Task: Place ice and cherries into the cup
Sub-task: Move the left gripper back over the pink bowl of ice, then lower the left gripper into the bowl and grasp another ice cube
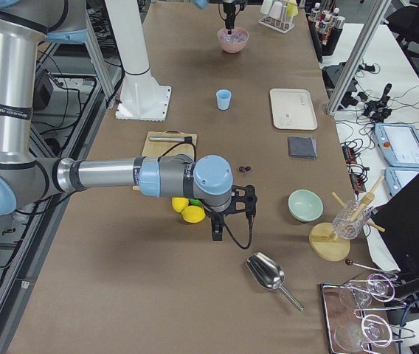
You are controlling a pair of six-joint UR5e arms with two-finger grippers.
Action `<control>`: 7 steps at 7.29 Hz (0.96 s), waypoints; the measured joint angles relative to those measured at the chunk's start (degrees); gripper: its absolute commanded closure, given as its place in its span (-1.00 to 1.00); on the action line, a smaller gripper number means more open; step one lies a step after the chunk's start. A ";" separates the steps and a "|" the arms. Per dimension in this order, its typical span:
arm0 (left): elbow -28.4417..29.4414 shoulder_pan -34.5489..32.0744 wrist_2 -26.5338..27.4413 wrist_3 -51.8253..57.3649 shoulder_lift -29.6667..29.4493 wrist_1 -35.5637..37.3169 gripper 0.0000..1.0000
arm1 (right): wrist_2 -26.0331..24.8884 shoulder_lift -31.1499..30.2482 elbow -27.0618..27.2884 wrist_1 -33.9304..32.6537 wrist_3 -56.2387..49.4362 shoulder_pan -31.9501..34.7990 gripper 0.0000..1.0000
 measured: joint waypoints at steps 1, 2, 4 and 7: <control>0.36 0.63 0.04 0.01 -0.13 -0.04 -0.47 | 0.01 -0.06 -0.01 0.00 0.02 0.00 -1.00; 0.68 1.23 0.05 0.01 -0.26 -0.06 -0.47 | 0.01 -0.07 -0.01 0.00 0.02 0.00 -1.00; 1.83 1.98 0.22 0.03 -1.14 -0.06 -0.47 | 0.01 -0.05 -0.07 0.00 0.03 0.00 -1.00; 3.06 2.40 0.56 0.20 -1.50 -1.42 -0.35 | 0.05 -0.10 -0.06 0.00 0.03 0.00 -1.00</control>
